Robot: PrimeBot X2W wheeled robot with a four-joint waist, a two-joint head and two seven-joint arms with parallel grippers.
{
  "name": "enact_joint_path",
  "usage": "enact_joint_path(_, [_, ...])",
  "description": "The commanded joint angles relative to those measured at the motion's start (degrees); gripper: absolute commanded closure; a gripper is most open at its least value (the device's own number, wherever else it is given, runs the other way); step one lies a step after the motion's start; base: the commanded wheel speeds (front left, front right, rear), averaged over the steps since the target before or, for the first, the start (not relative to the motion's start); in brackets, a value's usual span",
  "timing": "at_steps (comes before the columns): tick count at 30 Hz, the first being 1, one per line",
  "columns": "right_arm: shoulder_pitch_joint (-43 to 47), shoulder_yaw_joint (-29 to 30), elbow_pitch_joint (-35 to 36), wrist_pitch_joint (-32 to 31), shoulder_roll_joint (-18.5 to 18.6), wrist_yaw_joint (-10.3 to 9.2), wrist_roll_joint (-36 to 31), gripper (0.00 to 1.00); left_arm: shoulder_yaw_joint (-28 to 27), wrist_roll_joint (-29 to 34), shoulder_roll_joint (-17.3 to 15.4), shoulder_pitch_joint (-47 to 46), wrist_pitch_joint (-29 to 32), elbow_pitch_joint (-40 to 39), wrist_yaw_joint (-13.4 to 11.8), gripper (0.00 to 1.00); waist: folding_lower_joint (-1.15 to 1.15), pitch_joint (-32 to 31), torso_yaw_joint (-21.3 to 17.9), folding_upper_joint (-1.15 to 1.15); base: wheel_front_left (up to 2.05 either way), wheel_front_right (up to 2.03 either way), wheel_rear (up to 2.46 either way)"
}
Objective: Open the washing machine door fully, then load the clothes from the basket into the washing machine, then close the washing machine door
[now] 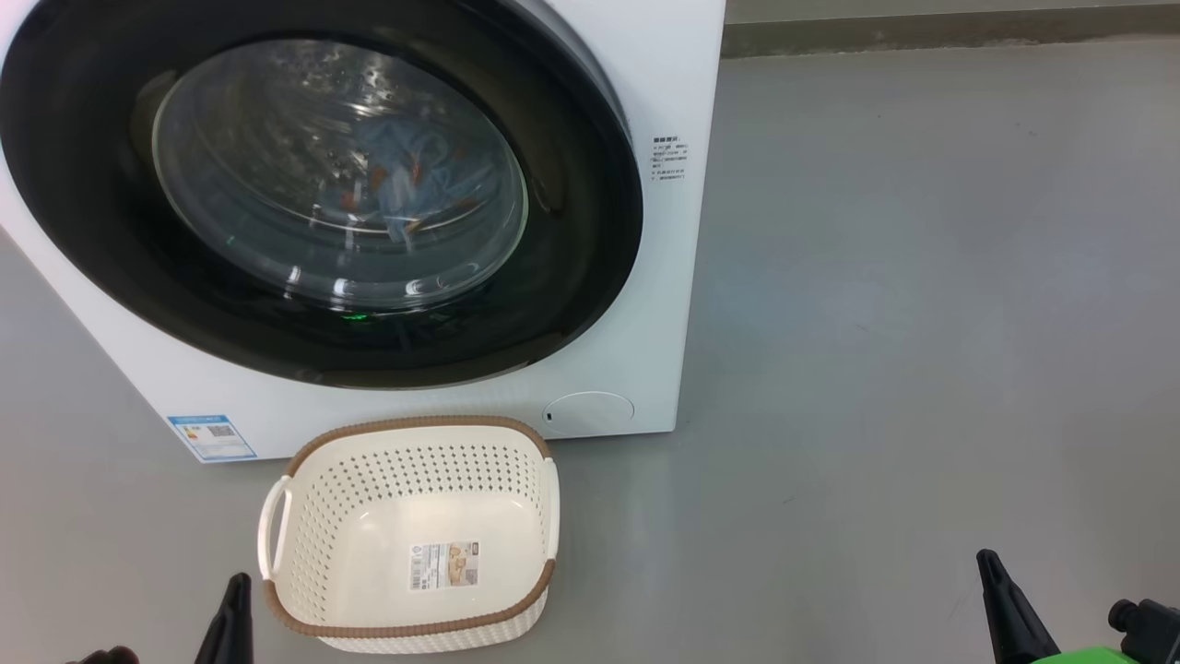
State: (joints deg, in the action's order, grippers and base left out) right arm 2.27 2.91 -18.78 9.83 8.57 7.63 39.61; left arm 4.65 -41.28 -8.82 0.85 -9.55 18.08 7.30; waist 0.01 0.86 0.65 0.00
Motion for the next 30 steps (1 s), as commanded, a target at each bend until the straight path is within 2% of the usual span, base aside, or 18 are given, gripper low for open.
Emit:
enact_joint_path(1, [-2.02, 0.46, 1.65, -0.47, 0.26, -0.04, 1.69, 1.00, -1.37, -1.63, -0.56, -2.30, 0.49, -1.67, 0.05, 1.00, -0.01, -0.02, -0.01, 0.00, 0.00, 0.00, 0.00])
enact_joint_path(30, [-3.94, 1.42, 2.58, -5.21, -1.52, -0.07, 16.86, 1.00, -4.29, -16.34, 1.36, -3.72, 5.13, -2.38, 0.09, 1.00, -0.01, -0.21, -0.20, 0.00, 0.00, 0.00, 0.00])
